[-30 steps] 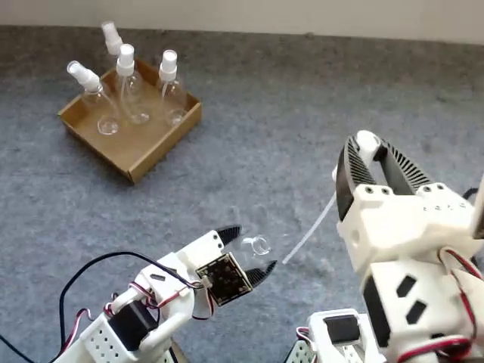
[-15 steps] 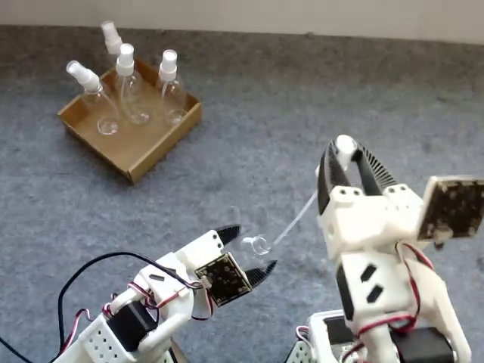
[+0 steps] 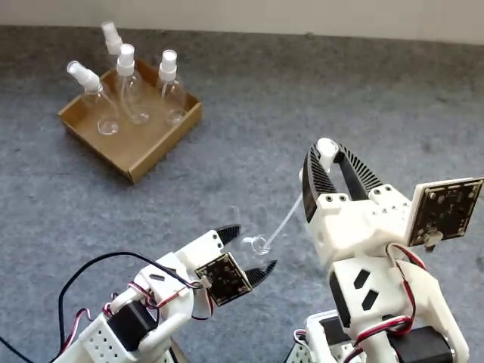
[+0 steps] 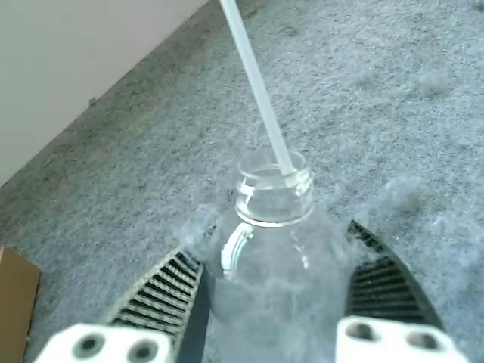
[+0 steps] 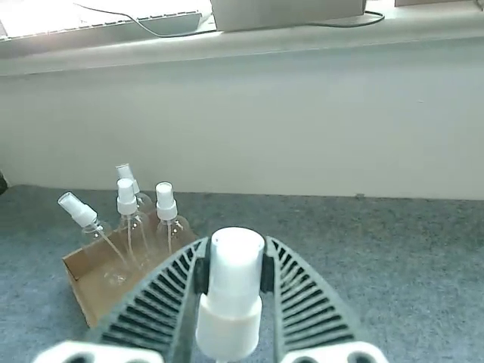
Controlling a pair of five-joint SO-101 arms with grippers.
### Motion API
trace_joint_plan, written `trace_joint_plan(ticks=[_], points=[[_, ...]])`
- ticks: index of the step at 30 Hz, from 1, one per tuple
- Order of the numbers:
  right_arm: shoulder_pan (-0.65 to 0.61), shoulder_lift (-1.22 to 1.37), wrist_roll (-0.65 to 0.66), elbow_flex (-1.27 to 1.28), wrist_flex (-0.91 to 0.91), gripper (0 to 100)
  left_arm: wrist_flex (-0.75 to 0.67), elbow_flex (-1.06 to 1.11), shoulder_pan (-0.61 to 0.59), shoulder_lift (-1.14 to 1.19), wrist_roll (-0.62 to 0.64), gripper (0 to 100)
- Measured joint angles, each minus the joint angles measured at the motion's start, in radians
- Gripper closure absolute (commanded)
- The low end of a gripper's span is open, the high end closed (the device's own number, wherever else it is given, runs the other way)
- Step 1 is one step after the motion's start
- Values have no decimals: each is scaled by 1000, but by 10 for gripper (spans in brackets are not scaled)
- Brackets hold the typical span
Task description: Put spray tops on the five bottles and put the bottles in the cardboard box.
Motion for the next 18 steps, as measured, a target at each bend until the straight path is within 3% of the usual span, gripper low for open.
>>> trace_joint_plan(ticks=[6,18], points=[[-2,0,0,0,0,979,0,0,0,0,0,892],[-127,0,0,0,80,979,0,-41,0,0,0,892]])
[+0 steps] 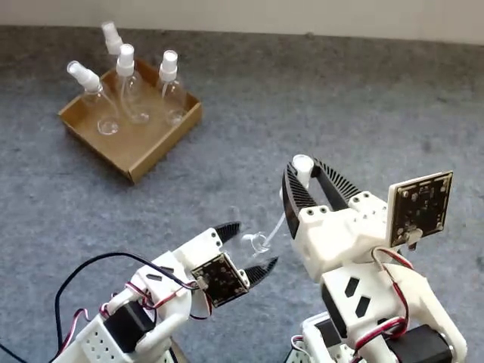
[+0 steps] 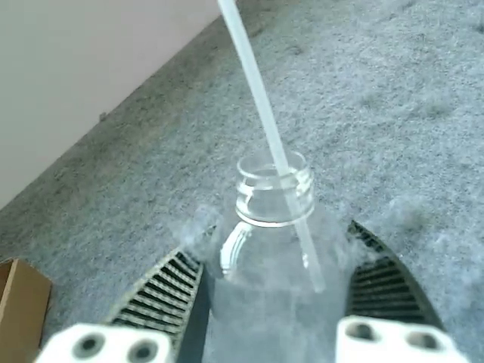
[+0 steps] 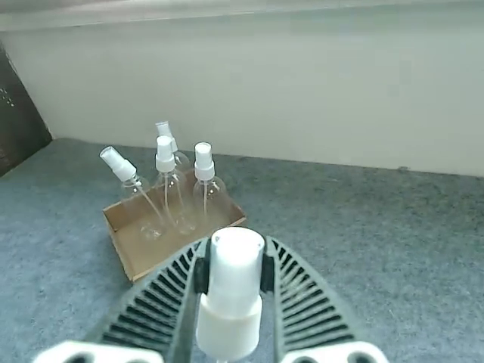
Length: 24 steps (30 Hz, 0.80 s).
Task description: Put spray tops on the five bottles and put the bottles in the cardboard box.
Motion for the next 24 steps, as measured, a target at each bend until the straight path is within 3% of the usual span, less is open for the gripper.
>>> trace_joint_plan(ticks=[10,16,24], points=[[-3,-95,-2,0,63,977,0,-46,-32,0,0,892],[-38,-212,-2,146,63,975,0,-75,-40,6,0,892],[-141,-338,0,315,12,975,-31,-181,-40,276,0,892]])
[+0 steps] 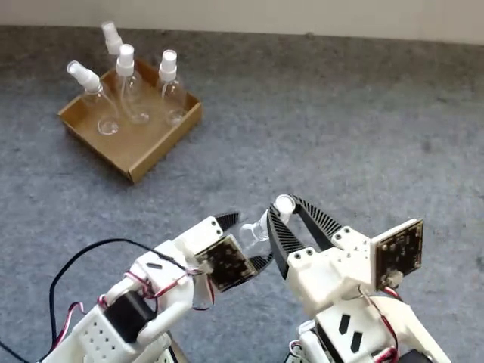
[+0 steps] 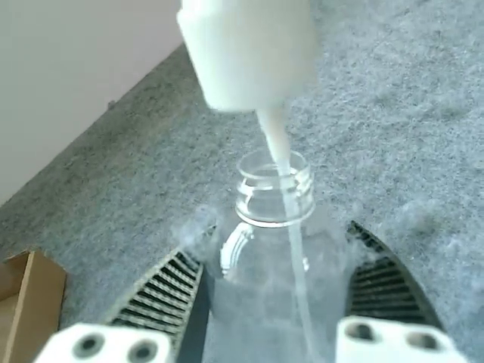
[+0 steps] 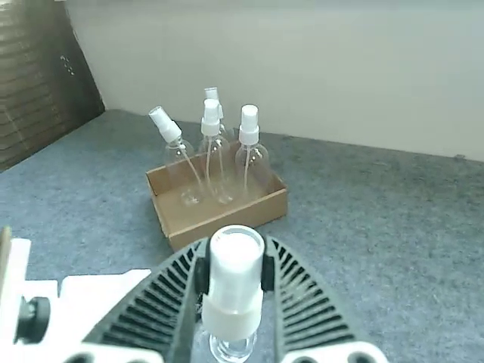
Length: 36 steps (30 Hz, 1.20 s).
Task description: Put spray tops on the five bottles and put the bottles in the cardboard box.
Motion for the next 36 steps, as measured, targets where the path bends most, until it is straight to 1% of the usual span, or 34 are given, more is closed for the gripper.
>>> trace_joint_plan(ticks=[2,4,8,14,20,30,34,36], points=[[0,-21,2,35,-8,975,-28,-3,0,55,0,892],[0,-35,32,52,-9,974,-52,-3,0,83,0,892],[-2,-44,64,84,-11,974,-68,-2,-2,94,0,892],[-3,-46,69,101,12,970,-75,-3,0,94,0,892],[-3,-46,74,101,60,858,-75,-3,0,95,0,892],[-11,-46,74,101,78,853,-75,-3,-6,95,0,892],[-11,-46,141,101,89,851,-75,-3,-6,95,0,892],[-11,-46,167,101,103,833,-75,-3,-5,95,0,892]])
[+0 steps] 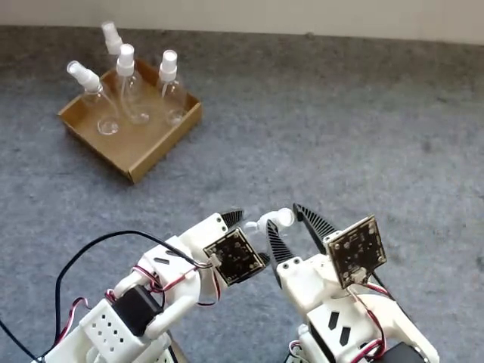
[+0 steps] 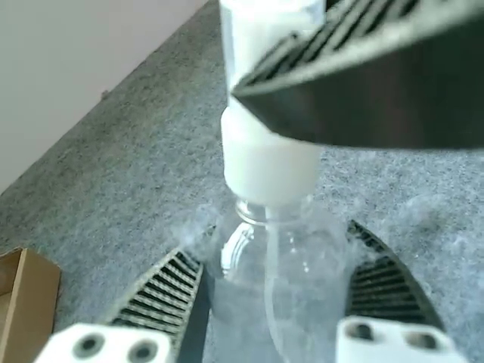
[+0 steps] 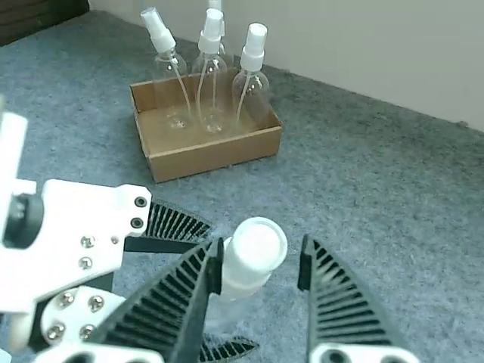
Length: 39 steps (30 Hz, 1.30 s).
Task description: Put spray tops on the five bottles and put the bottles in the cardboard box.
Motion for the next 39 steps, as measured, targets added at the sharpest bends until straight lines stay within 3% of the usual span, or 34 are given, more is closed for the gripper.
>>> trace_joint_plan(ticks=[5,16,22,30,39], points=[[-2,0,44,2,18,766,0,0,-3,0,0,892],[-2,0,86,3,18,768,0,0,-6,0,0,892],[18,0,86,3,17,771,0,0,-120,0,0,892],[97,0,86,3,-11,998,0,-3,-184,5,0,892],[100,0,86,144,-169,991,-26,-112,-344,5,0,892]])
